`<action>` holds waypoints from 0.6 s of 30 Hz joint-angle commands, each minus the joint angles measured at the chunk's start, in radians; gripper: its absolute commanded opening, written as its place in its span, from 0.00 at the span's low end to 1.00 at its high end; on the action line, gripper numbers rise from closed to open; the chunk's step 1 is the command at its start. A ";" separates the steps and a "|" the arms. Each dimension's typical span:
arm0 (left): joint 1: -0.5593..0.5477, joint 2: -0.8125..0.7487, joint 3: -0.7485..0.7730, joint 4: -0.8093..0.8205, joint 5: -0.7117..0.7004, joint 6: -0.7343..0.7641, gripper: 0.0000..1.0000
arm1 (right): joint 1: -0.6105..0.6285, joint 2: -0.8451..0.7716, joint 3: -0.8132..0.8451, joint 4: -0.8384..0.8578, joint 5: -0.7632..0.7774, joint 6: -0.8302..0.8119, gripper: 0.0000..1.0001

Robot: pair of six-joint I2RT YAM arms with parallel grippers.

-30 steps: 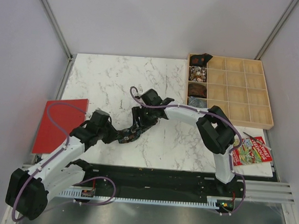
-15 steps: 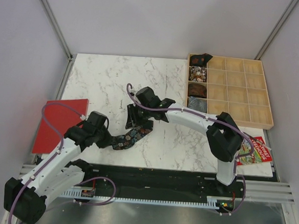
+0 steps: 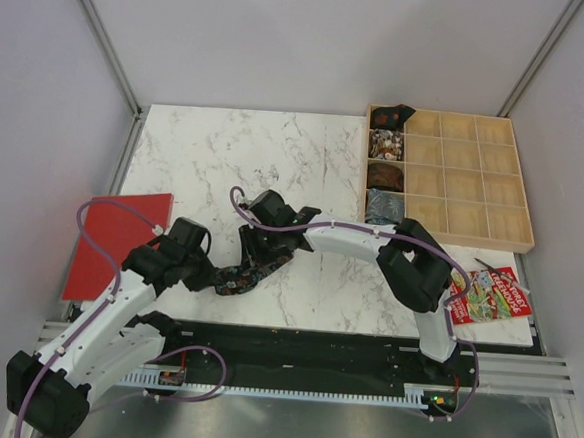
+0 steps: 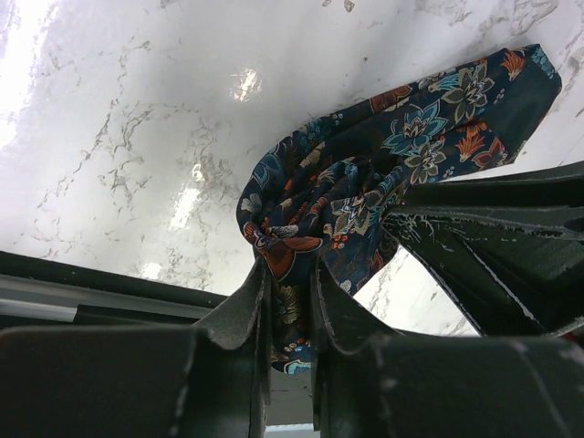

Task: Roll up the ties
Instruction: Roll the tie at the center of the board.

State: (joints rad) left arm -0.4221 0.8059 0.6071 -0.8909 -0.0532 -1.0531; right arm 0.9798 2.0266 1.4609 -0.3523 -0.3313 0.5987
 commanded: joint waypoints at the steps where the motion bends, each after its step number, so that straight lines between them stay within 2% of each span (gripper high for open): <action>1: -0.001 -0.002 0.040 -0.022 -0.037 0.022 0.08 | 0.000 0.018 0.012 0.016 0.020 0.006 0.36; 10: -0.001 0.044 0.121 -0.039 -0.065 0.038 0.07 | 0.022 0.058 0.022 0.070 -0.008 0.045 0.35; 18: -0.001 0.159 0.207 -0.042 -0.100 0.074 0.06 | 0.023 0.106 0.044 0.174 -0.104 0.095 0.35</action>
State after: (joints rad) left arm -0.4225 0.9218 0.7498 -0.9459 -0.1043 -1.0225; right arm 0.9966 2.1014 1.4616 -0.2466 -0.3729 0.6571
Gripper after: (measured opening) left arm 0.209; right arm 0.349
